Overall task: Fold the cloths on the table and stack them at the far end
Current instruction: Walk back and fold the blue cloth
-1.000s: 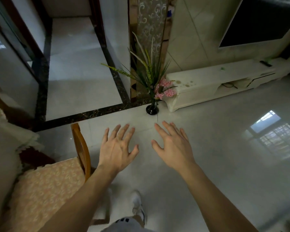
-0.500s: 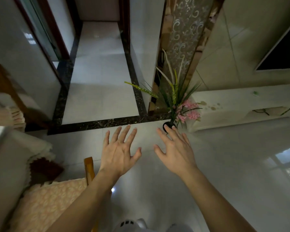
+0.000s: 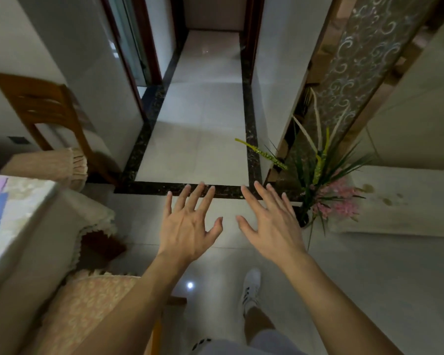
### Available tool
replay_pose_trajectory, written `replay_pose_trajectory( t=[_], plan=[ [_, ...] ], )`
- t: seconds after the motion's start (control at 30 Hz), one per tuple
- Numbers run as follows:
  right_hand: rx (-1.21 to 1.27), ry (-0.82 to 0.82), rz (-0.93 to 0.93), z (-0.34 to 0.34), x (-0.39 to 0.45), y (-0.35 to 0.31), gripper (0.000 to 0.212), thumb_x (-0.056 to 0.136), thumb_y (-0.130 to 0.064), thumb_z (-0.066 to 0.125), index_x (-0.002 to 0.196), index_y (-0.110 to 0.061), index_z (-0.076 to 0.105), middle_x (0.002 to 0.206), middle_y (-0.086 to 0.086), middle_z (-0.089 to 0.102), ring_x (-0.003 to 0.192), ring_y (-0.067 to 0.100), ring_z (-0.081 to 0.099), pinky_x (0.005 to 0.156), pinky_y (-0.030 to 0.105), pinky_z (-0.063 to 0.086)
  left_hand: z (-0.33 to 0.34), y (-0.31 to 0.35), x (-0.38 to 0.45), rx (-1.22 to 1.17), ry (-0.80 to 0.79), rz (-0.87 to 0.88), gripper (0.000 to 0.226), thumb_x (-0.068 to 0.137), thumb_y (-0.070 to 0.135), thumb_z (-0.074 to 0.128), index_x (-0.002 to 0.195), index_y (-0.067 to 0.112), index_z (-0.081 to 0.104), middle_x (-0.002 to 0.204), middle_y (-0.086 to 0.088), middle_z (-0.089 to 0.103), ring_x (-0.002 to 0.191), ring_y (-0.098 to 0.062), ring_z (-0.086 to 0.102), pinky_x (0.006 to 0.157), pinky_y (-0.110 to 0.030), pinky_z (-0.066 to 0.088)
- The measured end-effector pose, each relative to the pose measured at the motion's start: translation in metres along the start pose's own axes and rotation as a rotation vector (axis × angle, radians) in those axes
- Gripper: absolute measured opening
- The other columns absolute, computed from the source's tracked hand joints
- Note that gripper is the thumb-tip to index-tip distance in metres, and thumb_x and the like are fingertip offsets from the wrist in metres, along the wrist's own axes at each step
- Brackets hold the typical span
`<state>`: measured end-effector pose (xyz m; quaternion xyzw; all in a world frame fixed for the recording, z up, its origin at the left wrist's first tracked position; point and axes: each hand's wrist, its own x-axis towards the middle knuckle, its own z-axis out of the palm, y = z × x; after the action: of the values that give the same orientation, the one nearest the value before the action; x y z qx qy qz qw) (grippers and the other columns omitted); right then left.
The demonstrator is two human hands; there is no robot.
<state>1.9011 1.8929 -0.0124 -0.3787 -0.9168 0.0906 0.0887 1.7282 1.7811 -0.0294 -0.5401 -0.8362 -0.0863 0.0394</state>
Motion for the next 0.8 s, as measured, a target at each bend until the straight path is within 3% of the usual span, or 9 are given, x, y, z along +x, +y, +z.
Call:
replay_pose_trajectory(
  t=[0.2,0.5,0.8],
  plan=[
    [0.013,-0.014,-0.116,0.007,0.093,0.027,0.068,0.094,-0.062,0.036,0.155,-0.035,0.029,0.162,0.003,0.031,0.15,0.027,0.025,0.121,0.053,0.02,0.007,-0.004,0.074,0.021,0.011,-0.12,0.07,0.092,0.065,0.032,0.153,0.031,0.032,0.159,0.0,0.034,0.147,-0.024,0.031,0.121,-0.054,0.015],
    [0.012,-0.005,-0.336,-0.017,0.257,0.049,0.069,0.094,-0.061,0.032,0.156,-0.031,0.029,0.162,0.006,0.03,0.15,0.029,0.026,0.121,0.053,0.02,-0.014,-0.024,0.191,0.072,0.048,-0.332,0.071,0.093,0.069,0.019,0.156,0.037,0.013,0.164,0.003,0.019,0.152,-0.023,0.016,0.123,-0.053,0.005],
    [0.088,0.001,-0.589,-0.035,0.366,-0.001,0.068,0.095,-0.059,0.033,0.157,-0.034,0.021,0.165,0.005,0.021,0.153,0.025,0.015,0.124,0.049,0.011,-0.066,-0.066,0.226,0.183,0.166,-0.544,0.073,0.091,0.068,0.015,0.156,0.034,0.019,0.162,0.0,0.026,0.15,-0.025,0.021,0.122,-0.055,0.011]
  ],
)
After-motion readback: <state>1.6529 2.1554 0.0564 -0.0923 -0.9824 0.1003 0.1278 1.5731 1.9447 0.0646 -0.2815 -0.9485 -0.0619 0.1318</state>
